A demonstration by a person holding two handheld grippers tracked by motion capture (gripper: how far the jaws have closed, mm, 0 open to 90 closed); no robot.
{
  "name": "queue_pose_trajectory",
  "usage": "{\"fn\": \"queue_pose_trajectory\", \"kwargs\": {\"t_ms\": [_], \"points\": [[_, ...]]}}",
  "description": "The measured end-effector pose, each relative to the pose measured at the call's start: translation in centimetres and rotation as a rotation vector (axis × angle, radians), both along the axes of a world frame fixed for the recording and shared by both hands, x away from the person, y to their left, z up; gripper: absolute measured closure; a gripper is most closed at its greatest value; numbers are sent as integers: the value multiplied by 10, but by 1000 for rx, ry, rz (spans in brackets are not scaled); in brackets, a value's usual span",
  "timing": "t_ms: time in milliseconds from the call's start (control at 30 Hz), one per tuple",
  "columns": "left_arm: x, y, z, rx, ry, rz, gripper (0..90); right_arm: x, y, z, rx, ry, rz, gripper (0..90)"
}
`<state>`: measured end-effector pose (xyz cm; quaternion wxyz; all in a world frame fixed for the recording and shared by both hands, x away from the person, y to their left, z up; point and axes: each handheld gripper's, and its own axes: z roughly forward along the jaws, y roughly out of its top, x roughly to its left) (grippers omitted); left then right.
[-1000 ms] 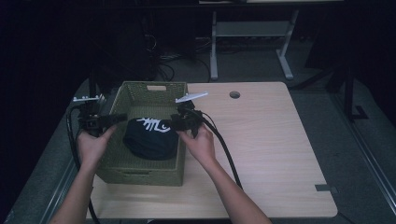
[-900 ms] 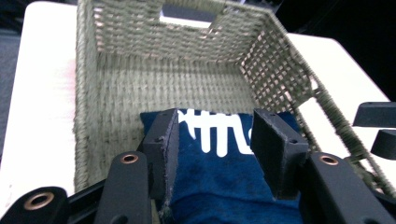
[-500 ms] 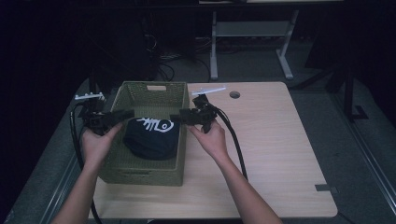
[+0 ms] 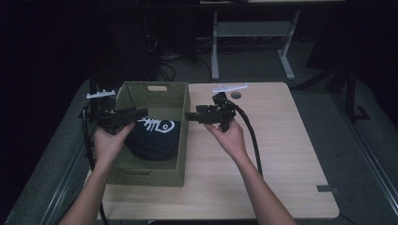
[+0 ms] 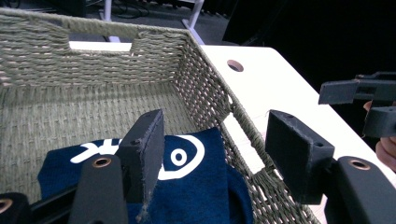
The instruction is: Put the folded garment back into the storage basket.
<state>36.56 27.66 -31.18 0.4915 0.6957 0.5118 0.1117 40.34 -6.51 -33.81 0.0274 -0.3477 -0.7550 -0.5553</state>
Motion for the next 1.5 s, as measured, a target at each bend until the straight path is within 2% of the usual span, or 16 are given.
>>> {"fn": "queue_pose_trajectory", "kwargs": {"t_ms": [300, 467, 833, 1200, 1500], "points": [[-4, -13, 5, -1, -34, -10, 301, 0, -22, 4, -6, -19, -26, 272], [-7, -23, 8, 21, -47, -29, 295, -3, -39, 6, -31, -43, -54, 258], [-7, -45, 6, 10, -67, -67, 247, -5, -65, 4, -18, -42, -87, 241], [-10, -63, 7, 7, -94, -109, 164, -9, -88, 3, -49, -56, -110, 203], [-14, -86, 7, 8, -112, -140, 163, -12, -104, 3, -80, -65, -131, 185]]}}
